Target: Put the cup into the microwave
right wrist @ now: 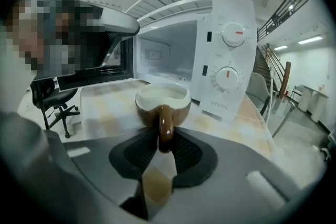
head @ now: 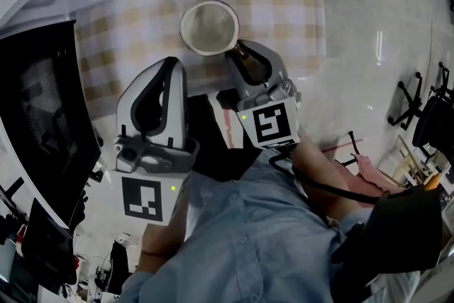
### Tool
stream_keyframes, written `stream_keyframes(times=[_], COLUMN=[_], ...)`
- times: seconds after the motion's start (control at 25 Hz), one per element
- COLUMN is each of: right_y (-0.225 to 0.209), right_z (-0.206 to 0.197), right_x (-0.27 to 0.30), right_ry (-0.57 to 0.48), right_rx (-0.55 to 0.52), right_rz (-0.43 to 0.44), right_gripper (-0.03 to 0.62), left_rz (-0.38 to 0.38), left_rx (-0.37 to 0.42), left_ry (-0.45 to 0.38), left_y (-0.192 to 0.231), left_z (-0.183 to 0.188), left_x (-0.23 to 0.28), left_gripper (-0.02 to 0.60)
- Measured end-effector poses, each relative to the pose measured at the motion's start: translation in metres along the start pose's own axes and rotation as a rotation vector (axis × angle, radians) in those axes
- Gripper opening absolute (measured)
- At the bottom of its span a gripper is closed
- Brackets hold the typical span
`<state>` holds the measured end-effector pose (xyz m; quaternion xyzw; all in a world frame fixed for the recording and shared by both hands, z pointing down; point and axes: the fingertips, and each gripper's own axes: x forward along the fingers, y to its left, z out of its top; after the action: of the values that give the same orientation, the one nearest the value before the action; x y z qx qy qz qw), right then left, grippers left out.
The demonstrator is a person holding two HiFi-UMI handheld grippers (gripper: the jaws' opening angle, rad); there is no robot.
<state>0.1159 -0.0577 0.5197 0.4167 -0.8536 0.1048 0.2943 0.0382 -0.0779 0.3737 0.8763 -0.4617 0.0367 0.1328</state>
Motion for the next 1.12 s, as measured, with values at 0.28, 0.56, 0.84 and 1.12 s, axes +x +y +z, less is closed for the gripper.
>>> stream_keyframes(times=[0.28, 0.56, 0.84, 1.12], right_y=[0.002, 0.003, 0.007, 0.007], right_z=[0.002, 0.013, 0.015, 0.007], right_x=[0.002, -0.004, -0.006, -0.004], right_ry=[-0.010, -0.099, -0.096, -0.027], right_rx=[-0.032, 0.017, 0.023, 0.114], right_rz=[0.003, 0.028, 0.038, 0.072], right_gripper=[0.073, 0.061, 0.061, 0.070], left_rz=[-0.002, -0.003, -0.007, -0.009], left_rx=[-0.012, -0.008, -0.008, -0.021], left_ry=[0.007, 0.009, 0.005, 0.007], left_y=[0.003, 0.003, 0.002, 0.002], left_z=[-0.001, 0.000, 0.002, 0.003], left_x=[-0.001, -0.003, -0.006, -0.008], left_gripper=[0.005, 0.005, 0.005, 0.005])
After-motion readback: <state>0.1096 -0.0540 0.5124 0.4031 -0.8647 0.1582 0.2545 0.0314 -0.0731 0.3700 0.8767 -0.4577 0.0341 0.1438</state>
